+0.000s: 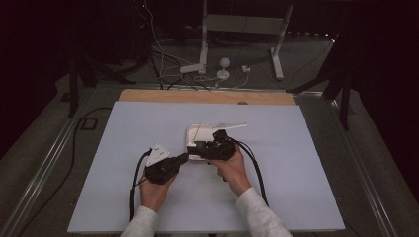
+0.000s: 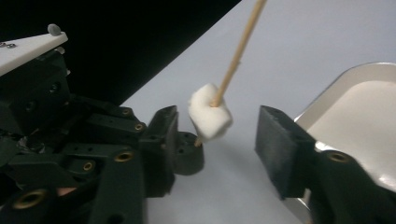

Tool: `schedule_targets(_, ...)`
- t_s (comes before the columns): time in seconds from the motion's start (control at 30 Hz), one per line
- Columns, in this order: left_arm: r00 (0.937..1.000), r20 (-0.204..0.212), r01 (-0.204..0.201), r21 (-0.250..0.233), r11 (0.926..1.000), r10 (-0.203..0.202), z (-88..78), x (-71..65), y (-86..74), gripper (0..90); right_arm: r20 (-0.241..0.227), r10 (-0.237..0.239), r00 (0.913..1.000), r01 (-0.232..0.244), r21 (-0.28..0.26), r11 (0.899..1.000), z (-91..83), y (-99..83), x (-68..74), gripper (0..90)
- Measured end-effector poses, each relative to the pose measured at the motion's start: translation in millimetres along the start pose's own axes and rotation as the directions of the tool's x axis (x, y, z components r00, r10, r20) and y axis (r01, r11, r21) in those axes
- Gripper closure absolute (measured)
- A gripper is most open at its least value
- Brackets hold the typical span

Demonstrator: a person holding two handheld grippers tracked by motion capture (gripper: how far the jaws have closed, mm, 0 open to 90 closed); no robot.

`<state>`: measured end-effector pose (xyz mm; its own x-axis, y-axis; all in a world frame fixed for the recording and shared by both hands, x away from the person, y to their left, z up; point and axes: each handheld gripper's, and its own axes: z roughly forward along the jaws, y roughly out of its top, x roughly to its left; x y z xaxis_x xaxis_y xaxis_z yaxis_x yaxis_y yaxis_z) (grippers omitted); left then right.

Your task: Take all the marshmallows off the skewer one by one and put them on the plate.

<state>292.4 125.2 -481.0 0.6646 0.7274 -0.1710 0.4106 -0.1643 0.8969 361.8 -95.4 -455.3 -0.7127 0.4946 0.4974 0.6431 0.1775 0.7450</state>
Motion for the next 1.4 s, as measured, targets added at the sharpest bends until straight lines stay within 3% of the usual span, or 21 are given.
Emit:
schedule_targets(0.13, 1.0000, 0.010, 0.000, -0.001, 1.0000, 0.000, 0.2, -0.3, 0.5, 90.0, -0.019, 0.020, 0.9996, -0.020, 0.008, 1.000, 3.9, -1.3, -0.5, 64.5)
schedule_targets(0.17, 0.9999, 0.012, 0.001, 0.001, 1.0000, -0.001, 0.5, -0.1, 0.3, 90.0, -0.033, 0.027, 0.9991, -0.027, 0.000, 1.000, 4.9, -2.1, 0.0, 72.5)
schedule_targets(0.37, 0.9999, 0.016, 0.000, -0.003, 1.0000, 0.000, 0.3, 0.3, 0.2, 90.0, -0.025, 0.029, 0.9993, -0.029, -0.017, 0.999, 4.6, -2.3, 2.2, 77.3)
schedule_targets(1.23, 0.9990, 0.022, -0.038, -0.011, 0.9992, 0.038, -1.6, -0.8, -0.4, 90.0, -0.016, 0.033, 0.9993, -0.033, -0.043, 0.999, -4.8, 4.3, 3.3, 79.1)
schedule_targets(1.4, 0.9981, 0.018, -0.059, 0.005, 0.9982, 0.059, -1.0, -1.5, -1.9, 90.0, -0.013, 0.052, 0.9986, -0.053, -0.067, 0.996, -10.7, 7.9, 0.5, 79.3)
